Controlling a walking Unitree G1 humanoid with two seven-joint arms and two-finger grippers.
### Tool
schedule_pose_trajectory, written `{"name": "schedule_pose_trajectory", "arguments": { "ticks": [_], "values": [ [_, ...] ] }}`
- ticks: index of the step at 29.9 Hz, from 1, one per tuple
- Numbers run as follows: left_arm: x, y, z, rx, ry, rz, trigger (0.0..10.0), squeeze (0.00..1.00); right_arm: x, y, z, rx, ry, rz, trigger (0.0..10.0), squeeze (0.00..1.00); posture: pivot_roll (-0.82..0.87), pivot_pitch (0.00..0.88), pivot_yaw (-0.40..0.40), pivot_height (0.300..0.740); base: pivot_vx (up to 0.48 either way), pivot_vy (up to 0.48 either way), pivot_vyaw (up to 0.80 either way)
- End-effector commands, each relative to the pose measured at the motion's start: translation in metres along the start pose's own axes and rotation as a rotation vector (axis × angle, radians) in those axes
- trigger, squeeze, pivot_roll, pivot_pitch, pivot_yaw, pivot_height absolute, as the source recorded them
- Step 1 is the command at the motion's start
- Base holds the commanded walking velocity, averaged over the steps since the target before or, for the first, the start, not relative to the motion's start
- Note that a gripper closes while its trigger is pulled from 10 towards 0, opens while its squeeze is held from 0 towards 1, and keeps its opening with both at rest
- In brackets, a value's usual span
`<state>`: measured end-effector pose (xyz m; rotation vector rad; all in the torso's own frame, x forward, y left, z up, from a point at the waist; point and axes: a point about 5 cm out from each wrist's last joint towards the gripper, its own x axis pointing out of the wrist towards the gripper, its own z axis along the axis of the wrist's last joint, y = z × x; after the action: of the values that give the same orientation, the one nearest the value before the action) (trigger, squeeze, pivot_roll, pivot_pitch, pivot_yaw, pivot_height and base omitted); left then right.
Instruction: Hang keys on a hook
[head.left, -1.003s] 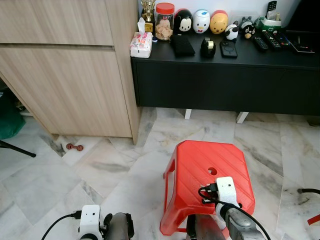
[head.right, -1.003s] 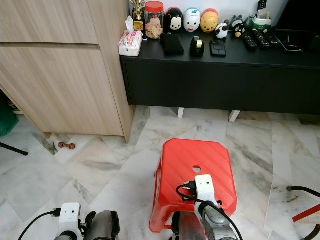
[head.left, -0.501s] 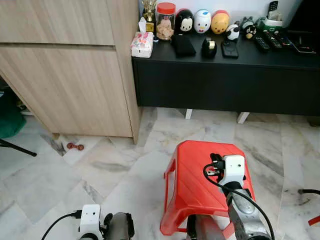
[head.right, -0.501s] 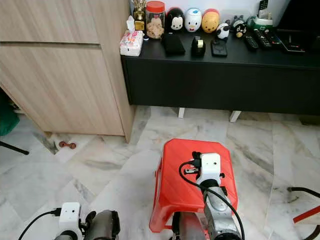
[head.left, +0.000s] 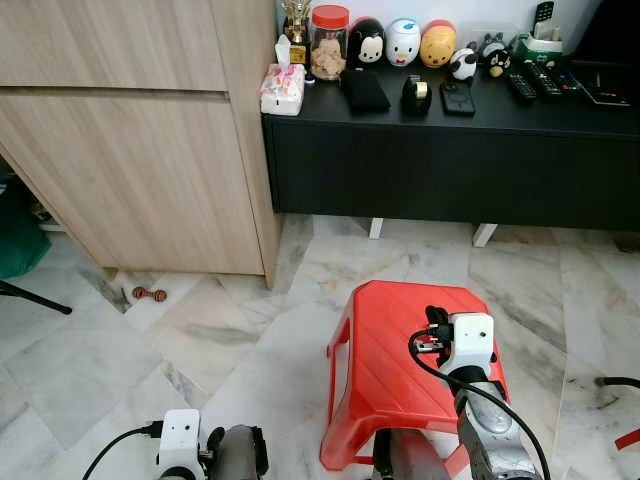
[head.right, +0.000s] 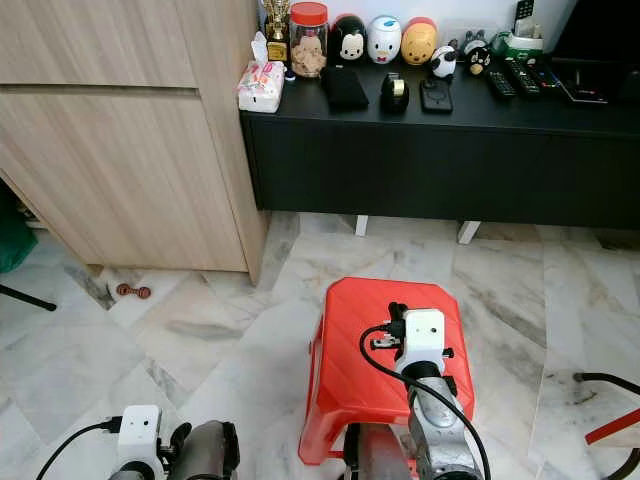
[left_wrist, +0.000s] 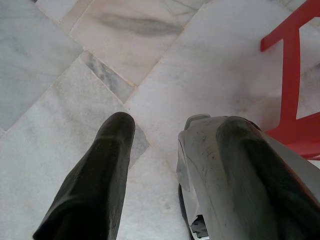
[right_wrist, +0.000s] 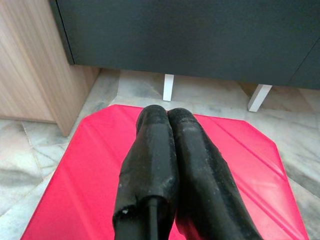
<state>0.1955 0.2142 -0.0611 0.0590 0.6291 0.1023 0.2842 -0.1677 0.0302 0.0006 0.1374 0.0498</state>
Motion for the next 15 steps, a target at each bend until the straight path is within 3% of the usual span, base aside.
{"name": "schedule_pose_trajectory", "arguments": {
  "ticks": [1,6,8,15],
  "values": [
    [-0.01,-0.002,-0.025,0.012,0.101,-0.013,10.0,0.0,-0.003,-0.003,0.001,0.01,-0.015,-0.025,10.0,0.0,0.16,0.138,-0.043,0.608,0.0,0.0,0.0],
    [-0.01,-0.002,-0.025,0.011,0.102,-0.012,10.0,0.0,-0.004,-0.004,0.004,-0.007,-0.036,-0.049,10.0,0.0,0.17,0.139,-0.043,0.608,0.0,0.0,0.0],
    [-0.01,-0.002,-0.025,0.011,0.102,-0.011,10.0,0.0,-0.004,-0.012,0.017,-0.094,-0.121,-0.139,10.0,0.0,0.16,0.14,-0.042,0.608,0.0,0.0,0.0],
    [-0.01,-0.002,-0.025,0.01,0.099,-0.015,10.0,0.0,-0.003,-0.024,0.035,-0.135,-0.206,-0.272,10.0,0.0,0.16,0.141,-0.041,0.608,0.0,0.0,0.0]
  ]
}}
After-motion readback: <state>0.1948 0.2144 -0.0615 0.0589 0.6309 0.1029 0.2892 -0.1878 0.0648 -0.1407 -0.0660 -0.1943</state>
